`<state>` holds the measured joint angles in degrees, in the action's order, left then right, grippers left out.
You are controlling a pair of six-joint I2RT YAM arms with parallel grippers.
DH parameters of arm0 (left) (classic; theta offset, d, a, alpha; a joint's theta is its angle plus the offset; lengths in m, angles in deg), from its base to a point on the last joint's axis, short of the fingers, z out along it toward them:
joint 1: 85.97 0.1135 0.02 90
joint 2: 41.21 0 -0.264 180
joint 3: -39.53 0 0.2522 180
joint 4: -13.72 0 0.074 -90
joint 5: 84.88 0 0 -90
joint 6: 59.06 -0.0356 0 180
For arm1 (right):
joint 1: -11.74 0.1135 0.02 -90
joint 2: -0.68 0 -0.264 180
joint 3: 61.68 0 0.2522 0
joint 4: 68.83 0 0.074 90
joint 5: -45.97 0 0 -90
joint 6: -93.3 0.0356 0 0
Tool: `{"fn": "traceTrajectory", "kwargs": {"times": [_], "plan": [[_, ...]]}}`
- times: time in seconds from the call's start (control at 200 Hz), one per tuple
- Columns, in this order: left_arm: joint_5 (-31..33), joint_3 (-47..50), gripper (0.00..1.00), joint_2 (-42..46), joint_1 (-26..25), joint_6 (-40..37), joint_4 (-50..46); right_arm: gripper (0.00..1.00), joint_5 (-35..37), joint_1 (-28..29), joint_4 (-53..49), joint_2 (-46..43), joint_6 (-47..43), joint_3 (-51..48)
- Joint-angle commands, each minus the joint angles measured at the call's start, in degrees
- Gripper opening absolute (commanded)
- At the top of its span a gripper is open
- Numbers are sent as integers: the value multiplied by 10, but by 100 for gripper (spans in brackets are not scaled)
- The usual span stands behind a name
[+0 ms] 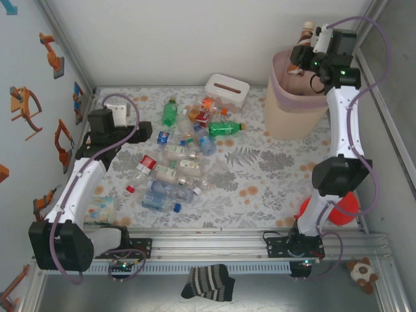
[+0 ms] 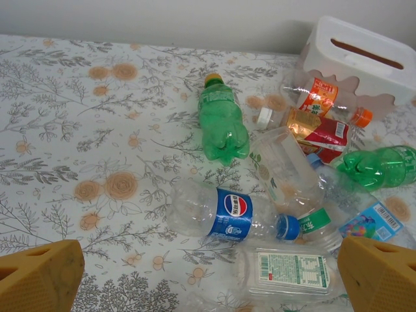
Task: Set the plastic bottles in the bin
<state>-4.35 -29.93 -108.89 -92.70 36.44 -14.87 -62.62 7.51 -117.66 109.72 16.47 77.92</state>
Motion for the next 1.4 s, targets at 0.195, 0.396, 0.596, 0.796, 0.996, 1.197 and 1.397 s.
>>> {"fn": "traceTrajectory", "kwargs": {"times": [0.195, 0.396, 0.596, 0.796, 0.996, 1.197, 1.397], "plan": [[-7, 0, 100, 2, -3, -6, -6, 39, -26, -15, -60, 111, -18, 80], [-13, -2, 100, -4, -3, -4, -7, 39, -24, -14, -119, 161, -50, 99], [-11, -2, 100, -5, -3, -5, -6, 40, -11, -15, -163, 195, -75, 102], [-19, -5, 100, -14, -3, -2, -4, 43, 1, -14, -179, 218, -88, 102], [-12, -2, 100, -6, -3, -4, -5, 45, 10, -14, -182, 225, -94, 105], [-19, -4, 100, -8, -3, -1, -5, 57, 5, -13, -186, 219, -88, 116], [-17, -3, 100, -8, -4, 1, -2, 71, 12, -12, -184, 199, -75, 128]]}}
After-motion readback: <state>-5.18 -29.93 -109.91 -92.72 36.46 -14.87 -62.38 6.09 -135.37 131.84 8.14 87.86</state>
